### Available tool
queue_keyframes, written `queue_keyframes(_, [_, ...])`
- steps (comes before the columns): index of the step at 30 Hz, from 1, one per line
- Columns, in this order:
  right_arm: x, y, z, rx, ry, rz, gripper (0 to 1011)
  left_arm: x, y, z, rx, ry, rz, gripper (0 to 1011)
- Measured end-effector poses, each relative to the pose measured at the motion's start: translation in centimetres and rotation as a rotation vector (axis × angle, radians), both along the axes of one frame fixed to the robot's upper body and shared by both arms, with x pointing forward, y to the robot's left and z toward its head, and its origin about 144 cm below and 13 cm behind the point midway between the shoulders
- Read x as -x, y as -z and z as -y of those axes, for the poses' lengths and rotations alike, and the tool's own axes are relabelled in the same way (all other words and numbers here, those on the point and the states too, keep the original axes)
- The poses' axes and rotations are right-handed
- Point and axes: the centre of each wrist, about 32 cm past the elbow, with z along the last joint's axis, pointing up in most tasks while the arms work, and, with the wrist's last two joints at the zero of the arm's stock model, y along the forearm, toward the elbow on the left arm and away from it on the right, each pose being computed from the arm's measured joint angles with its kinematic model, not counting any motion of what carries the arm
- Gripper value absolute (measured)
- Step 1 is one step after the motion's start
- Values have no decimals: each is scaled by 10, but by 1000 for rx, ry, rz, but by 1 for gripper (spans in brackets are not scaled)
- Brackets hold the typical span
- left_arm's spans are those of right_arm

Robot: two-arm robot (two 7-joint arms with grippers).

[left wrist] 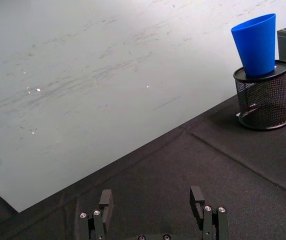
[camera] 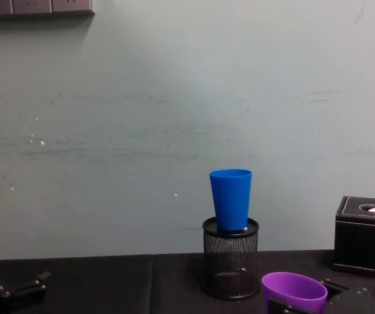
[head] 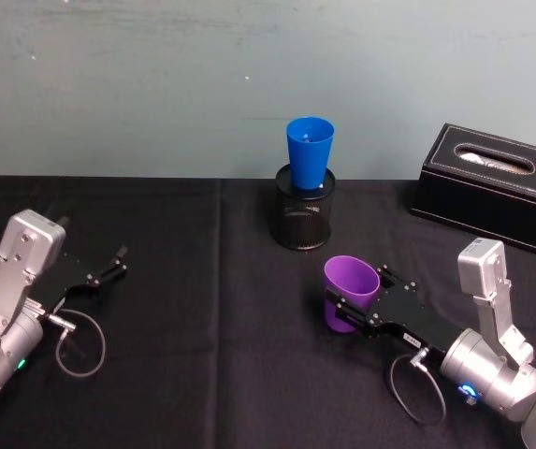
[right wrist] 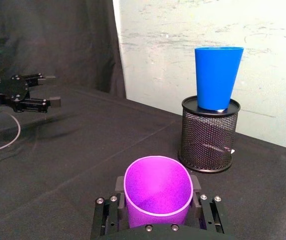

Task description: Pick up one cup with a gripper and tap it against the other cup.

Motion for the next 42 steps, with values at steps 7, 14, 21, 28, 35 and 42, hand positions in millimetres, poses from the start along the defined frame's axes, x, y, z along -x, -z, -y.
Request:
queue_keyframes(7, [0, 0, 0, 0, 0, 0, 733, 0, 0, 0, 0, 0, 0, 1011])
queue_keyframes(14, [0, 0, 0, 0, 0, 0, 733, 0, 0, 0, 0, 0, 0, 1011])
queue_keyframes(21, [0, 0, 0, 0, 0, 0, 733, 0, 0, 0, 0, 0, 0, 1011])
queue_keyframes(28, [0, 0, 0, 0, 0, 0, 733, 0, 0, 0, 0, 0, 0, 1011])
queue_keyframes(35, [0, 0, 0, 0, 0, 0, 733, 0, 0, 0, 0, 0, 0, 1011])
queue_keyframes(42, [0, 0, 0, 0, 0, 0, 762, 0, 0, 0, 0, 0, 0, 1011])
